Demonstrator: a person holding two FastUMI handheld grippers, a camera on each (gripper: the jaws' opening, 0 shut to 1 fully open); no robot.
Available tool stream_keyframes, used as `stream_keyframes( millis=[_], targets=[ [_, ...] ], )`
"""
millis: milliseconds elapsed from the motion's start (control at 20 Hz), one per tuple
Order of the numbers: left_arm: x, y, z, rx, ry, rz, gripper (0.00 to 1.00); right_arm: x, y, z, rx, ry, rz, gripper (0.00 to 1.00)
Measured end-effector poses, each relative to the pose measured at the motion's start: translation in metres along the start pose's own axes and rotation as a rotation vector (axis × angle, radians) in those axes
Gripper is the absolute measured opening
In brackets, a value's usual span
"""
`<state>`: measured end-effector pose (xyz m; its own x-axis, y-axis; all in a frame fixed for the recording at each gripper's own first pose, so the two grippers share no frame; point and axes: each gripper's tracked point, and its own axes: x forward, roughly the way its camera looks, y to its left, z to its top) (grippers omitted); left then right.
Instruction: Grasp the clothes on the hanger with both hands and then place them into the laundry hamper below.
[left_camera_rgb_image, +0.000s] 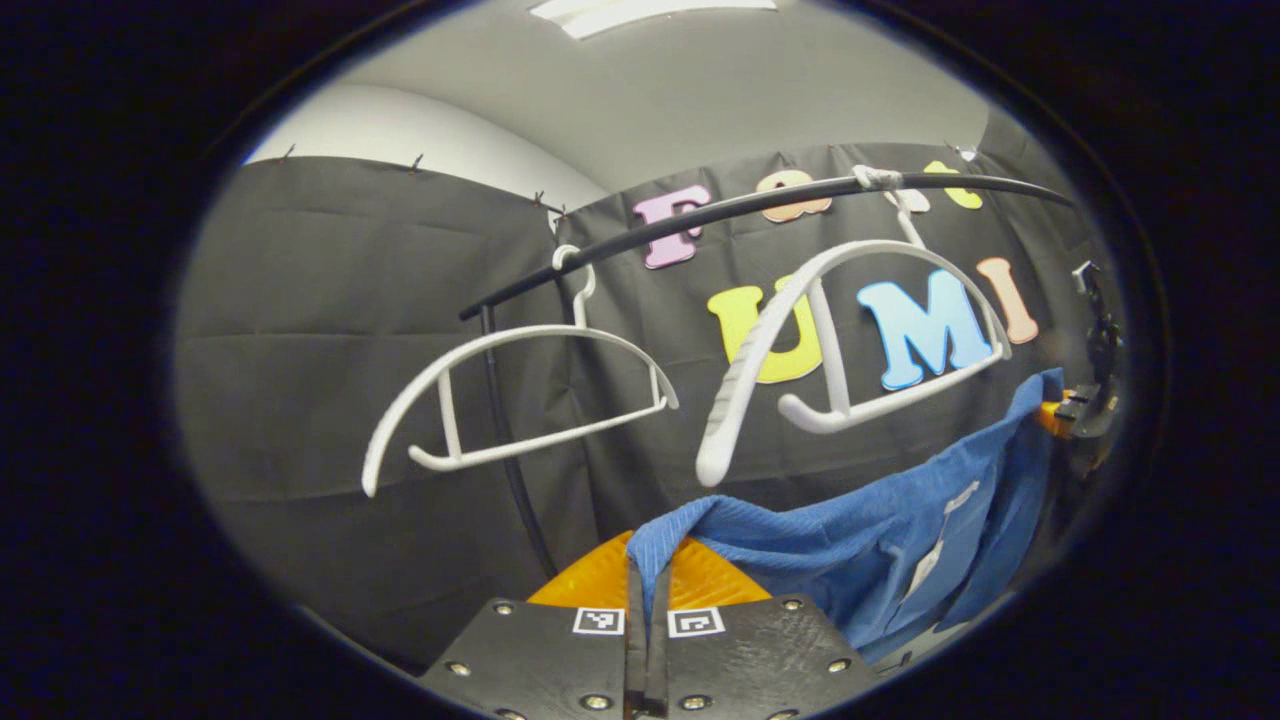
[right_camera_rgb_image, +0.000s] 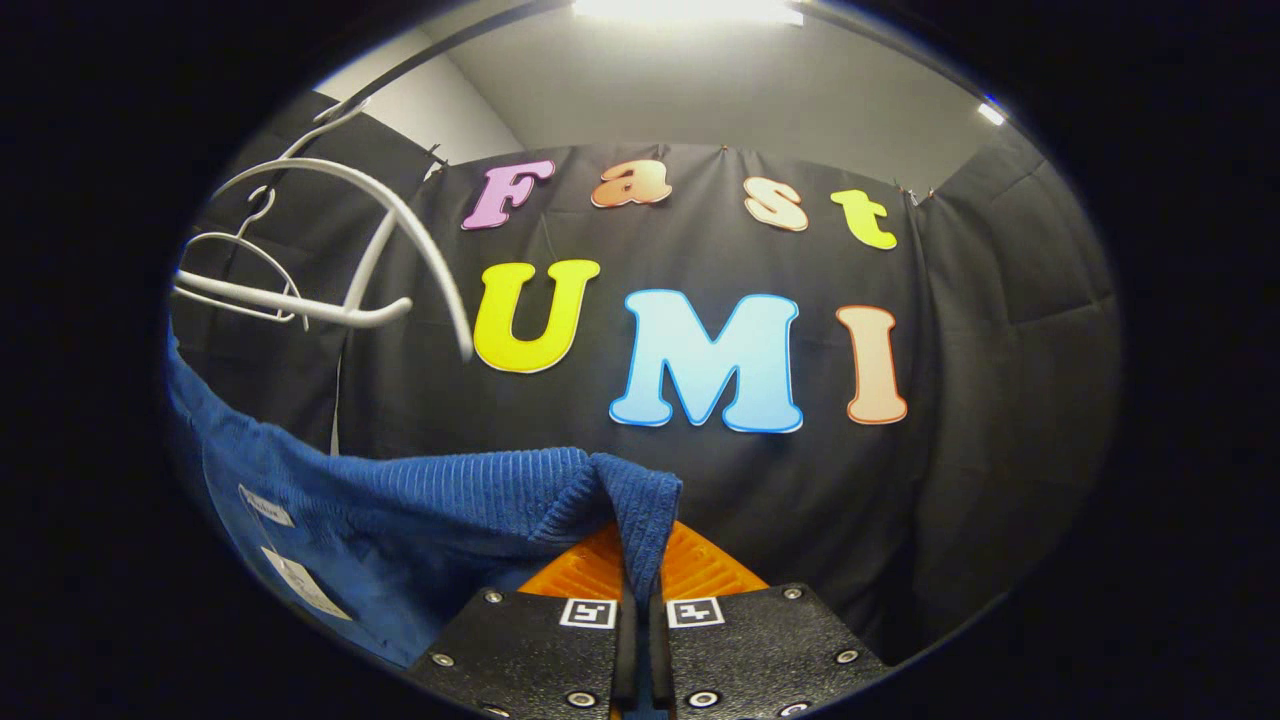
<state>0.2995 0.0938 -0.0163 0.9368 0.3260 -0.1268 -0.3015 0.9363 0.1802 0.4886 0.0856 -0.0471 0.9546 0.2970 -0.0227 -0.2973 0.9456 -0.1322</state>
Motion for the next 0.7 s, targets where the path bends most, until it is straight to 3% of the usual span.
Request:
stream_keyframes(
  millis=[50, 100, 150, 300, 400, 650, 700],
  targets=[
    [-0.004, -0.001, -0.005, 0.012, 0.006, 0.000, 0.05, -0.004, -0.002, -0.005, -0.008, 0.007, -0.001, 0.05],
    [-0.009, -0.001, -0.007, 0.023, 0.010, 0.000, 0.01, -0.010, -0.001, -0.008, -0.008, 0.013, 0.001, 0.04],
    [-0.015, -0.001, -0.009, 0.030, 0.010, -0.004, 0.05, -0.014, 0.000, -0.010, -0.005, 0.021, 0.005, 0.04],
    [-0.034, -0.003, -0.002, 0.010, -0.011, -0.025, 0.05, -0.034, 0.004, -0.006, 0.011, 0.025, 0.016, 0.03],
    [-0.056, -0.008, 0.001, -0.018, -0.035, -0.052, 0.01, -0.050, 0.006, 0.007, 0.024, 0.010, 0.023, 0.04],
    [-0.095, -0.002, 0.017, -0.058, -0.077, -0.124, 0.05, -0.113, 0.020, 0.061, 0.028, -0.073, 0.047, 0.04],
    [-0.106, -0.001, 0.022, -0.068, -0.086, -0.141, 0.01, -0.124, 0.022, 0.070, 0.025, -0.090, 0.050, 0.03]
  ],
)
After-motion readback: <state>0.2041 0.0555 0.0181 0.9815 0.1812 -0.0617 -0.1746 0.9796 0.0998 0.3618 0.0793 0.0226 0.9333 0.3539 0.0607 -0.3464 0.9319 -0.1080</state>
